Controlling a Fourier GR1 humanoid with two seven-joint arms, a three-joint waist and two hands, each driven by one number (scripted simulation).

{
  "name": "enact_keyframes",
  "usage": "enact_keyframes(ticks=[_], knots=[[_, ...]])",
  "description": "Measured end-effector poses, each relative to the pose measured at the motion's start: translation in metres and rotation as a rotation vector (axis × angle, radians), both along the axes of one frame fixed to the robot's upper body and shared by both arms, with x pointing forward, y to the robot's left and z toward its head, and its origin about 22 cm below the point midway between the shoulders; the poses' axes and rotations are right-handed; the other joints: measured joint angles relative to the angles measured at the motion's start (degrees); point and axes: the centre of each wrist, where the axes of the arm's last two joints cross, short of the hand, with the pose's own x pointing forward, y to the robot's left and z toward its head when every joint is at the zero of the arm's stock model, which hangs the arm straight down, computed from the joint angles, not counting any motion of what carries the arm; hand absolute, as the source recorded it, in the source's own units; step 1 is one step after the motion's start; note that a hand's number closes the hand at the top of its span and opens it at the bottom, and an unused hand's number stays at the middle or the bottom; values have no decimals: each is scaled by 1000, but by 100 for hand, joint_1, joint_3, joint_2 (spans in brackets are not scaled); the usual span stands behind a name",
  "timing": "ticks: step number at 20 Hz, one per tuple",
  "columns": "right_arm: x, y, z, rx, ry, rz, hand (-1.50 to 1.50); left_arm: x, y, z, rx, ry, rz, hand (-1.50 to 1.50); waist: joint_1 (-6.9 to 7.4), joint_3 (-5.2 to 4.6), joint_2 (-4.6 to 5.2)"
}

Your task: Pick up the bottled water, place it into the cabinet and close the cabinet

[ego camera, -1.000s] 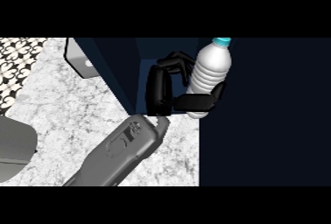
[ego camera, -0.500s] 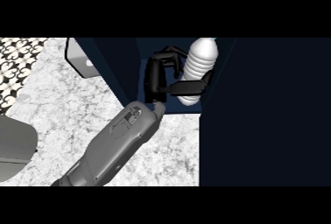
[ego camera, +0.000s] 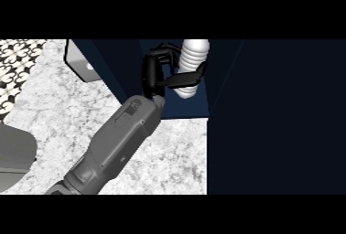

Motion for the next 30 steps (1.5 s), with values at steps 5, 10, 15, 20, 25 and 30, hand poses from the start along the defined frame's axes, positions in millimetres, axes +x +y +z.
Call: enact_keyframes(ticks=[5,10,15,20,25,30], knots=[[3,0,-1,11,-10,9,-150,17,5,-3,101,-13,34,150,-35,1,19],[2,-3,0,12,-12,16,-150,29,11,-6,212,-4,50,-150,-82,1,29],[5,-1,-1,27,-20,22,-150,38,13,-3,271,10,67,-150,-120,0,49],[12,0,0,25,-22,33,-150,46,14,8,255,9,70,-150,-124,-1,60],[9,1,-1,41,-22,30,-150,47,10,14,207,-36,31,-150,-98,-2,35],[9,-2,0,30,-28,27,-150,44,8,18,94,-81,-69,-150,11,-2,-11]])
